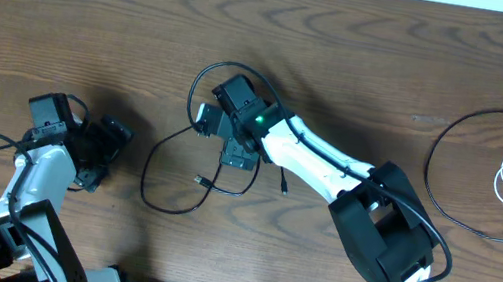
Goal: Untangle cables
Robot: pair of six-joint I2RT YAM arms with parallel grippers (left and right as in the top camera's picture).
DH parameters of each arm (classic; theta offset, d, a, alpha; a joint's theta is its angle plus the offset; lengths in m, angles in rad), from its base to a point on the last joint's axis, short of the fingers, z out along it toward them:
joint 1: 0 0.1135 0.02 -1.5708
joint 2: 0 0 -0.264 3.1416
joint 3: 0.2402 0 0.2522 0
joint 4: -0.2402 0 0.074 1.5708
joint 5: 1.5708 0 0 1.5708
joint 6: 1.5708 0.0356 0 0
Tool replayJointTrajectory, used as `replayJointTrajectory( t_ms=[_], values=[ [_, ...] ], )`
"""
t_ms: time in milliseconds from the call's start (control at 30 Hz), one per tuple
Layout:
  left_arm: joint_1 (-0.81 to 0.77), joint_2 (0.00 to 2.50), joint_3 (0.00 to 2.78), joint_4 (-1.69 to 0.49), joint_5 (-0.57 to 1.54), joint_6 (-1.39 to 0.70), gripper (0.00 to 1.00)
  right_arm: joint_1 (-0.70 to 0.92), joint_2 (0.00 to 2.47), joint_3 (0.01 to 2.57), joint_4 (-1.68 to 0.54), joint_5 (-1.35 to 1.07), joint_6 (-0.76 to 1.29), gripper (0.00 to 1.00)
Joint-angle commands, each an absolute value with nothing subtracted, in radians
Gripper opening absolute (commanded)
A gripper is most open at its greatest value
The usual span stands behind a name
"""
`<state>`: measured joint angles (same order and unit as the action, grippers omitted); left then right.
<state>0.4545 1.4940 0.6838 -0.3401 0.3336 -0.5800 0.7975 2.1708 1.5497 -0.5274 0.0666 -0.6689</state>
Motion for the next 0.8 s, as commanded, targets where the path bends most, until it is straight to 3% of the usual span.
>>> replayJointTrajectory(
  t_ms=[0,200,333,433,533,700,767],
  values=[
    [0.461,1.504,0.678,-0.355,0.302,-0.589,1.00,0.770,2.247,1.499,-0.545,0.141,-0.609,0.99],
    [0.461,1.504,0.678,-0.355,0.302,-0.590,1.00,0.732,2.247,1.499,-0.561,0.056,-0.600,0.99],
    [0.461,1.504,0.678,-0.358,0.302,-0.590,1.00,0.715,2.247,1.499,-0.617,-0.026,-0.697,0.96],
    [0.461,1.504,0.678,-0.359,0.302,-0.589,1.00,0.708,2.247,1.499,-0.646,-0.070,-0.739,0.84],
    [0.461,1.504,0.678,-0.358,0.302,-0.589,1.00,0.704,2.247,1.499,-0.658,-0.107,-0.778,0.57],
    [0.462,1.504,0.678,-0.358,0.302,-0.589,1.00,0.706,2.247,1.499,-0.660,-0.116,-0.794,0.35],
    [0.462,1.504,0.678,-0.358,0.302,-0.589,1.00,0.707,2.247,1.499,-0.659,-0.115,-0.795,0.21]
  ],
)
